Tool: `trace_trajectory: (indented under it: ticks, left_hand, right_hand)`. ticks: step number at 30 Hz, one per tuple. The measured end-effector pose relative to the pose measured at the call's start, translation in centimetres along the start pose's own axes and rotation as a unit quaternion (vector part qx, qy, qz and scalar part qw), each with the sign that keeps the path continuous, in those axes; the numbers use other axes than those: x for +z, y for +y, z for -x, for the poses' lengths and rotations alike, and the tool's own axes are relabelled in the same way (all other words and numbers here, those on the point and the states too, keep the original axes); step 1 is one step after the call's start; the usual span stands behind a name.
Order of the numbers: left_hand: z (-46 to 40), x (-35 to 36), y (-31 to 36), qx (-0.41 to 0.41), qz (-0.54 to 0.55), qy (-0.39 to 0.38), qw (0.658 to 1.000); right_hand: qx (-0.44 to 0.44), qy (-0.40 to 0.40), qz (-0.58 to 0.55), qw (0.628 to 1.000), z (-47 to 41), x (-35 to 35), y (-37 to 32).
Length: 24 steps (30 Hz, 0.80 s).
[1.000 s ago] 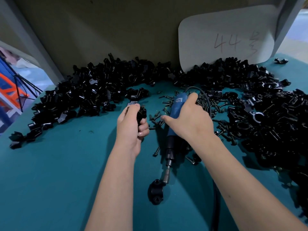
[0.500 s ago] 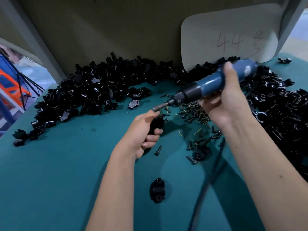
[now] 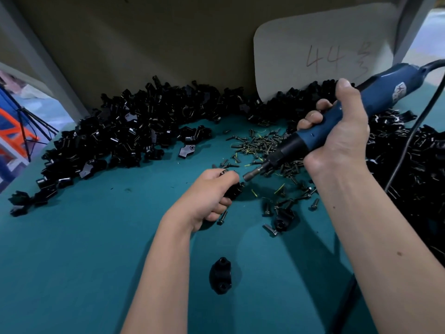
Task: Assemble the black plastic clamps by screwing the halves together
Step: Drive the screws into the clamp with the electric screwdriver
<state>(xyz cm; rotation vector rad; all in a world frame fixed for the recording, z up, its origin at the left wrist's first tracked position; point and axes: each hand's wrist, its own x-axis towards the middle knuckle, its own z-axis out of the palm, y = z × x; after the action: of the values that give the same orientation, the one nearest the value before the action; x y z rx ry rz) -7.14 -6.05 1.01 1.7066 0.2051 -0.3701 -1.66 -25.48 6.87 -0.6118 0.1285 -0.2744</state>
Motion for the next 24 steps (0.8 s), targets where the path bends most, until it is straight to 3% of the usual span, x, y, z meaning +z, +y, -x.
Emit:
trace_trajectory:
  ticks: [24]
  left_hand:
    - [-0.12,0.23,-0.01,0.019,-0.056,-0.028,0.998]
  right_hand:
    - [-0.011,-0.075,0.055,0.996,0.5,0.5,0.12]
